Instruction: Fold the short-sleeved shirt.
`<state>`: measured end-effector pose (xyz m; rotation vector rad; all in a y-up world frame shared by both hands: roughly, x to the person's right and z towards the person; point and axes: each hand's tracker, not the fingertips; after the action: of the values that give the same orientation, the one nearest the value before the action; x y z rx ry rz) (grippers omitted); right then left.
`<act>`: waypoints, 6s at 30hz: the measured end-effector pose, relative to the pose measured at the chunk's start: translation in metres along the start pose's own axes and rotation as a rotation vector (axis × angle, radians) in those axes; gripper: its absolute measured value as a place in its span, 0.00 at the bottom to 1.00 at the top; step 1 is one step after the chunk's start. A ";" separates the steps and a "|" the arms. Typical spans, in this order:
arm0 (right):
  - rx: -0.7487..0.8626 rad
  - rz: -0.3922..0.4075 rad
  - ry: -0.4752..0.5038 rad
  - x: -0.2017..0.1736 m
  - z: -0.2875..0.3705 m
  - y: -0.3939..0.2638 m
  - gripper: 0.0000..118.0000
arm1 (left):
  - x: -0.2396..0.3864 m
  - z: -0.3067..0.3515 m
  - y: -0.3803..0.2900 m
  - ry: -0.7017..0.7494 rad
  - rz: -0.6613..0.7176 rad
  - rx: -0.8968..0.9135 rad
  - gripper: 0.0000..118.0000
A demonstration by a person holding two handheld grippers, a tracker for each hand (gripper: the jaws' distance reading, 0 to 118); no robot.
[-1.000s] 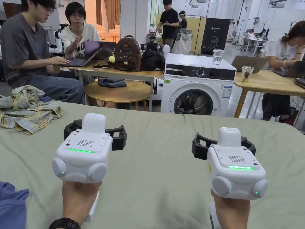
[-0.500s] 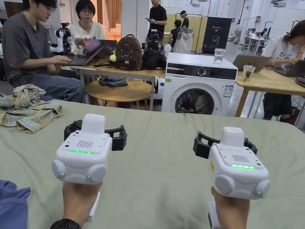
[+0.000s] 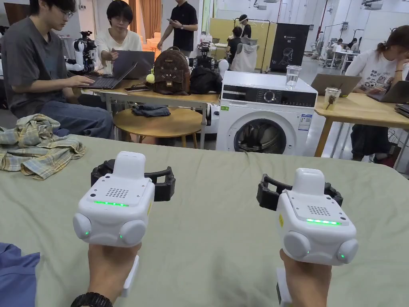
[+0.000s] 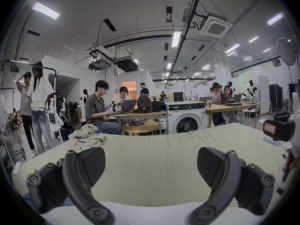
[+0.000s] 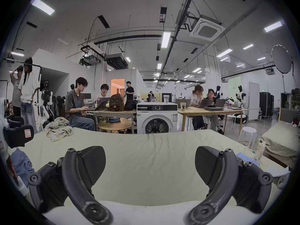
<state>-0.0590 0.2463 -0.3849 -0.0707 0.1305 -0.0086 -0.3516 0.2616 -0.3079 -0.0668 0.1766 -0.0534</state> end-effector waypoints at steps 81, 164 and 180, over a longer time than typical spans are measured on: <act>-0.174 0.142 0.409 -0.220 0.034 -0.051 0.00 | -0.316 0.087 -0.143 0.168 0.397 -1.092 0.31; -0.132 0.038 -0.111 0.099 0.089 -0.018 0.00 | 0.153 -0.014 0.016 -0.620 0.166 -0.475 0.33; -0.159 0.045 0.020 0.036 0.076 -0.029 0.00 | 0.021 0.029 -0.004 -0.239 0.120 -0.572 0.00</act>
<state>-0.0135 0.2227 -0.3125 -0.2266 0.1527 0.0457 -0.3259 0.2585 -0.2828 -0.6297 -0.0484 0.1260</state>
